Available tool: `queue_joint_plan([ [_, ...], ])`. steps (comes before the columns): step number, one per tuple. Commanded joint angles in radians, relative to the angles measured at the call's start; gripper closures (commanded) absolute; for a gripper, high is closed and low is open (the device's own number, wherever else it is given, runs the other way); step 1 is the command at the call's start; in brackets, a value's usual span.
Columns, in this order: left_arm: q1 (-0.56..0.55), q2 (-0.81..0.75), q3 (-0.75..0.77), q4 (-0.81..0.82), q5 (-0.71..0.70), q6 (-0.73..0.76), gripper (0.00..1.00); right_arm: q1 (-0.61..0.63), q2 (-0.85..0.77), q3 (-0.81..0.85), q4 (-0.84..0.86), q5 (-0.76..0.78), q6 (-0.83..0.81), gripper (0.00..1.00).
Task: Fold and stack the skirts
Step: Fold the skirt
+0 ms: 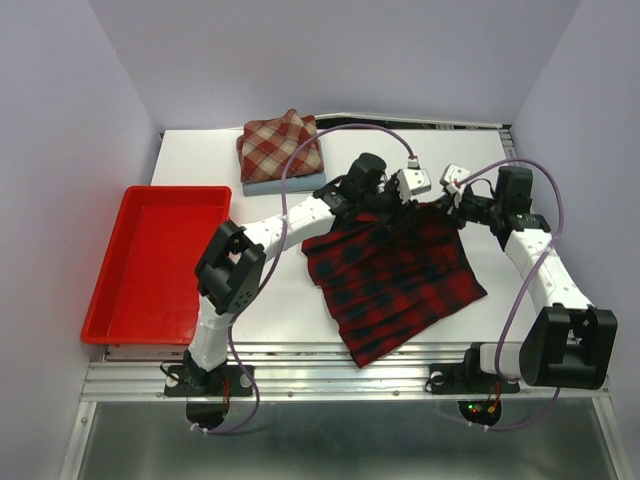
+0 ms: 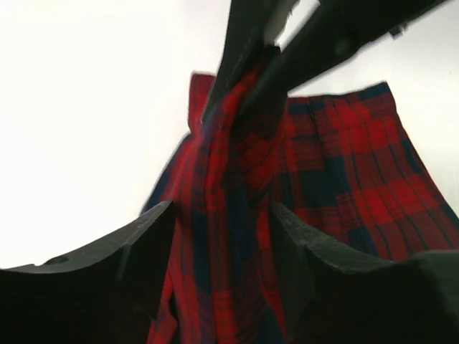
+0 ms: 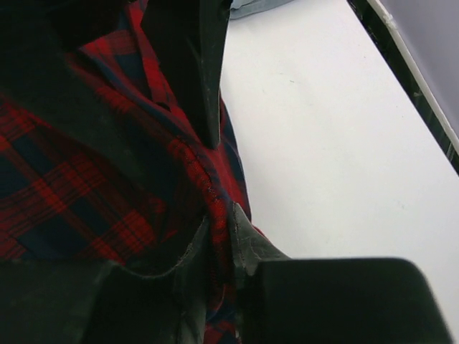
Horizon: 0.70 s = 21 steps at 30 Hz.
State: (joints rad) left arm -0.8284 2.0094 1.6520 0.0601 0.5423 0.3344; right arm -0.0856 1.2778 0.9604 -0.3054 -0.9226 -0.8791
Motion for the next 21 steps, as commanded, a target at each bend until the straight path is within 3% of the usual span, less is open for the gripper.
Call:
queue_joint_plan([
  [1, 0.005, 0.015, 0.078, 0.133, -0.027, -0.06, 0.52, -0.006, -0.003, 0.046, 0.054, -0.047, 0.037, 0.79],
  [2, 0.003, 0.025, 0.09, 0.136, -0.019, -0.084, 0.71, -0.006, -0.001, 0.044, 0.066, -0.041, 0.083, 0.72],
  [3, 0.003, 0.043, 0.123, 0.136, -0.018, -0.096, 0.82, -0.006, 0.002, 0.044, 0.078, -0.004, 0.118, 0.51],
  [4, 0.003, 0.054, 0.14, 0.127, -0.016, -0.107, 0.95, -0.006, 0.014, 0.05, 0.089, 0.031, 0.153, 0.07],
  [5, 0.003, 0.063, 0.153, 0.121, -0.034, -0.126, 1.0, -0.006, 0.023, 0.057, 0.097, 0.069, 0.214, 0.0],
  [7, 0.006, 0.083, 0.186, 0.106, -0.047, -0.13, 1.0, -0.031, 0.052, 0.07, 0.095, 0.181, 0.256, 0.0],
  [10, 0.018, 0.098, 0.204, 0.107, -0.068, -0.14, 1.0, -0.107, 0.077, 0.066, 0.083, 0.211, 0.273, 0.0],
  [13, 0.032, 0.117, 0.241, 0.098, -0.111, -0.143, 1.0, -0.173, 0.158, 0.098, 0.016, 0.182, 0.246, 0.0],
  [21, 0.048, 0.199, 0.389, 0.041, -0.104, -0.136, 1.0, -0.174, 0.378, 0.15, -0.037, 0.122, 0.238, 0.0],
])
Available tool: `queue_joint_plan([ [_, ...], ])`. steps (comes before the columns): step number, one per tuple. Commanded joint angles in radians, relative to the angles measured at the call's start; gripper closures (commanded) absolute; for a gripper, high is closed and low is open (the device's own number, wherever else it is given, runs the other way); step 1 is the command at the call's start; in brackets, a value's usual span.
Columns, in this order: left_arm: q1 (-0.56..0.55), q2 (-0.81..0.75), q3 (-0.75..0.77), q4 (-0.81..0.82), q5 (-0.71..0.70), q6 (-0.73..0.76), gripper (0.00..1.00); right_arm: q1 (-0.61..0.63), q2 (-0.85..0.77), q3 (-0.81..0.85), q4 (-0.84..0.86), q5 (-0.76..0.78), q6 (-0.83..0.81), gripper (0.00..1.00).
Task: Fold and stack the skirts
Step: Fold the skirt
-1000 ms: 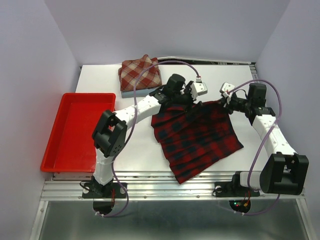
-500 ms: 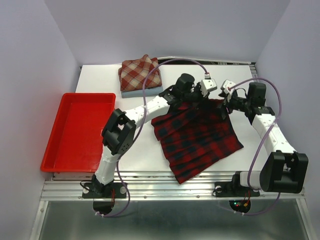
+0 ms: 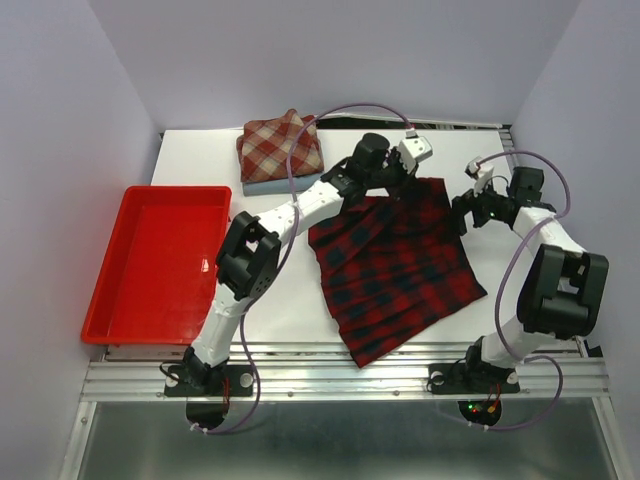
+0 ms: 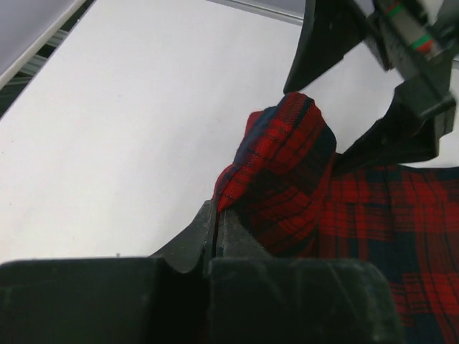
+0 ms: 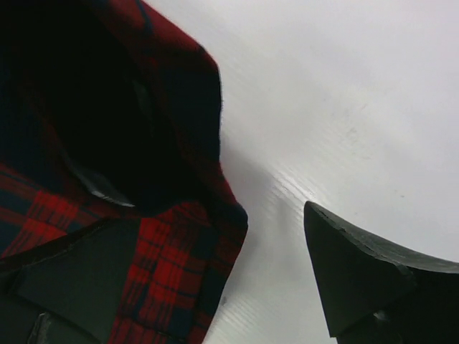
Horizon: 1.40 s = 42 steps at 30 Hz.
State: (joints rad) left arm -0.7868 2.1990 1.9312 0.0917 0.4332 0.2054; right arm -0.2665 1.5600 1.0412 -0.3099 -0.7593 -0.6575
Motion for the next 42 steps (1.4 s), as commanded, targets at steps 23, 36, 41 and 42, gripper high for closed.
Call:
queue_joint_plan([
  [23, -0.172, -0.121, -0.046, -0.208, -0.02, 0.014, 1.0, 0.007, 0.399, 0.187, -0.067, 0.002, 0.191, 0.75],
  [36, -0.215, 0.134, -0.003, -0.261, 0.004, -0.294, 1.0, -0.059, 0.304, 0.301, -0.328, 0.169, 0.231, 0.3],
  [41, -0.192, 0.168, -0.02, -0.241, 0.025, -0.33, 1.0, -0.114, 0.299, 0.402, -0.523, 0.276, 0.107, 0.33],
  [42, -0.175, 0.169, -0.023, -0.239, 0.027, -0.333, 1.0, -0.123, 0.302, 0.414, -0.61, 0.279, 0.06, 0.34],
])
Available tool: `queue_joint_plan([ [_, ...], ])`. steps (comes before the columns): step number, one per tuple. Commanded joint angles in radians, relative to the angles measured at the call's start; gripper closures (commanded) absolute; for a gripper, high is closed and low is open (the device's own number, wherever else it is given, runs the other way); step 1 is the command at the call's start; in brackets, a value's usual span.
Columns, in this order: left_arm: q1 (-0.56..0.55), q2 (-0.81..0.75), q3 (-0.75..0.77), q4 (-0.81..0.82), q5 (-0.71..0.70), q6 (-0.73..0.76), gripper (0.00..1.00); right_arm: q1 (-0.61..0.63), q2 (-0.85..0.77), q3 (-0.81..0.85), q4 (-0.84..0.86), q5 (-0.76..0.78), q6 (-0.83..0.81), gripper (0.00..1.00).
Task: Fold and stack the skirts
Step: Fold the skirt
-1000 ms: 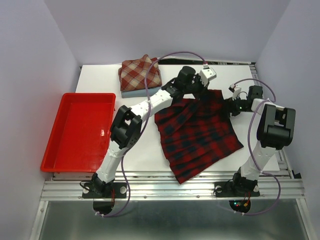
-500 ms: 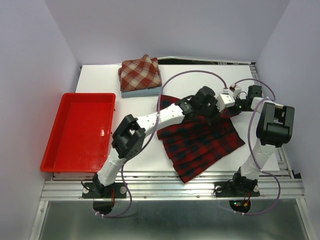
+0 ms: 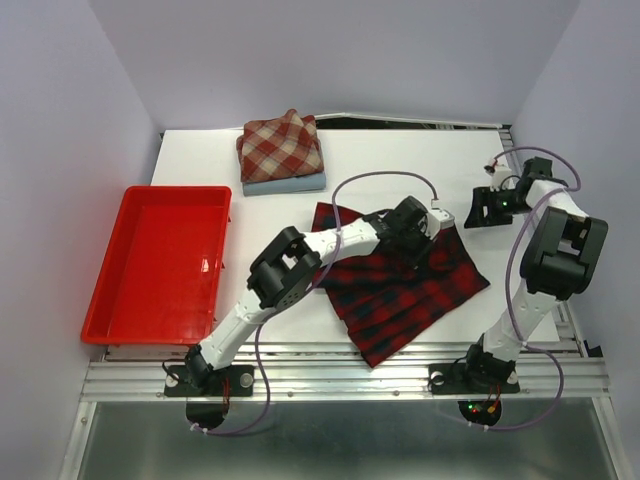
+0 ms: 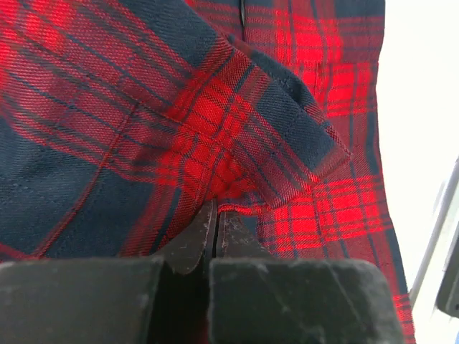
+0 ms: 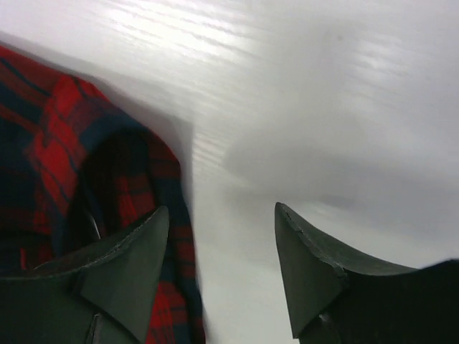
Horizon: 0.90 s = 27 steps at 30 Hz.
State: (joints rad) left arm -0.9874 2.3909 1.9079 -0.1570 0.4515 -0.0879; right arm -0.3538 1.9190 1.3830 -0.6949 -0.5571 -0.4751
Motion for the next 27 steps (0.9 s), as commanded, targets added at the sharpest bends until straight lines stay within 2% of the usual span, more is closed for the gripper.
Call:
queue_joint_plan([
  [1, 0.036, -0.018, 0.0, 0.007, 0.006, -0.036, 1.0, -0.048, -0.045, 0.079, -0.26, 0.085, -0.143, 0.35],
  [3, 0.073, -0.015, 0.006, -0.003, 0.001, -0.021, 1.0, -0.048, -0.026, 0.071, -0.365, 0.083, -0.194, 0.37],
  [7, 0.137, -0.004, 0.046, -0.045, -0.001, 0.02, 1.0, -0.048, 0.017, -0.004, -0.413, 0.027, -0.195, 0.39],
  [11, 0.17, -0.009, 0.071, -0.082, -0.005, 0.091, 1.0, -0.048, 0.121, -0.038, -0.368, -0.047, -0.163, 0.41],
  [15, 0.17, -0.036, 0.062, -0.087, -0.008, 0.148, 1.0, -0.048, 0.187, 0.011, -0.327, -0.136, -0.09, 0.43],
  [19, 0.17, -0.045, 0.063, -0.095, -0.008, 0.152, 1.0, -0.048, 0.196, 0.045, -0.287, -0.201, -0.045, 0.41],
  [22, 0.171, -0.048, 0.062, -0.102, 0.002, 0.143, 1.0, -0.048, 0.173, 0.038, -0.22, -0.269, 0.074, 0.37],
  [23, 0.171, -0.05, 0.06, -0.102, 0.01, 0.139, 1.0, -0.048, 0.167, 0.028, -0.147, -0.27, 0.163, 0.37],
  [27, 0.177, -0.081, 0.046, -0.076, 0.061, 0.056, 1.0, -0.036, 0.161, -0.03, -0.039, -0.262, 0.262, 0.44],
])
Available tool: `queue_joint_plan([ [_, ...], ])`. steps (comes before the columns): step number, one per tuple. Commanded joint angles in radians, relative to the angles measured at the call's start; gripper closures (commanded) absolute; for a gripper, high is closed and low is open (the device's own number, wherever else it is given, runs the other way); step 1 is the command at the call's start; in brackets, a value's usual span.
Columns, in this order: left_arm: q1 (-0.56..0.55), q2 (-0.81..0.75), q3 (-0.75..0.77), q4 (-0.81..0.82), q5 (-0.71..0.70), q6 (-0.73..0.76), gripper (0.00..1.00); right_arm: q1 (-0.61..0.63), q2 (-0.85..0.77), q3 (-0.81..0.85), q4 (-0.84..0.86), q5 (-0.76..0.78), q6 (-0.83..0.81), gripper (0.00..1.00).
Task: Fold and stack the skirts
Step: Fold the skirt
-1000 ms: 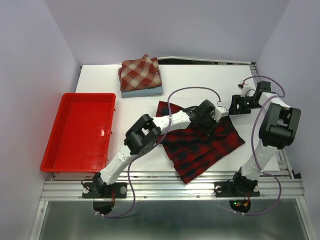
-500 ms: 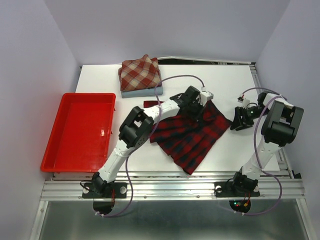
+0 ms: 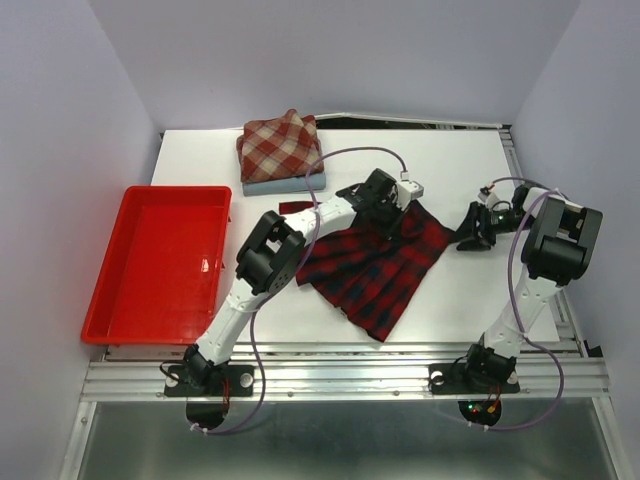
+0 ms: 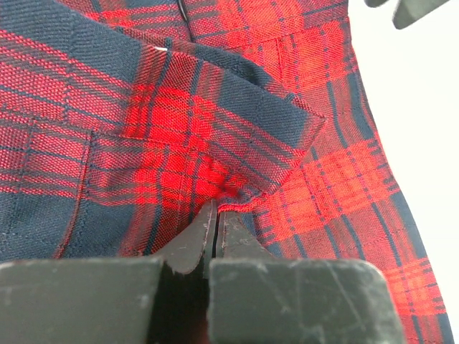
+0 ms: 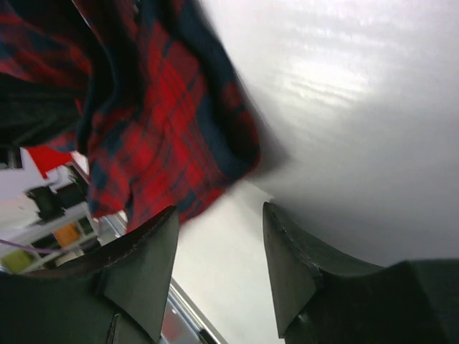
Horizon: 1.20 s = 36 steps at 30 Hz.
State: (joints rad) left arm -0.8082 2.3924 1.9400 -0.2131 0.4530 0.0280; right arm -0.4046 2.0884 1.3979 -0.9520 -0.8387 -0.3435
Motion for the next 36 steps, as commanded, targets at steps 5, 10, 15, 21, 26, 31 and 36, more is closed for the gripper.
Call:
queue_joint_plan([
  [5, -0.002, -0.108, 0.04, -0.008, 0.026, -0.224, 1.0, 0.026, -0.042, -0.154, 0.369, 0.05, 0.218, 0.5],
  [10, -0.019, -0.145, 0.024, 0.008, -0.057, -0.326, 1.0, 0.044, -0.027, -0.197, 0.409, 0.021, 0.258, 0.6],
  [15, -0.034, -0.165, 0.033, 0.0, -0.131, -0.41, 1.0, 0.044, -0.07, -0.278, 0.501, 0.035, 0.299, 0.81],
  [21, -0.068, -0.148, 0.109, -0.065, -0.213, -0.499, 1.0, 0.044, -0.159, -0.397, 0.61, 0.013, 0.34, 0.99],
  [26, -0.104, -0.116, 0.155, -0.069, -0.26, -0.56, 1.0, 0.044, -0.198, -0.448, 0.647, 0.013, 0.374, 0.99],
  [31, -0.118, -0.047, 0.208, -0.06, -0.269, -0.599, 1.0, 0.044, -0.22, -0.477, 0.671, 0.01, 0.4, 0.99],
  [36, -0.144, 0.004, 0.231, -0.036, -0.252, -0.616, 1.0, 0.044, -0.225, -0.482, 0.688, 0.001, 0.423, 0.99],
])
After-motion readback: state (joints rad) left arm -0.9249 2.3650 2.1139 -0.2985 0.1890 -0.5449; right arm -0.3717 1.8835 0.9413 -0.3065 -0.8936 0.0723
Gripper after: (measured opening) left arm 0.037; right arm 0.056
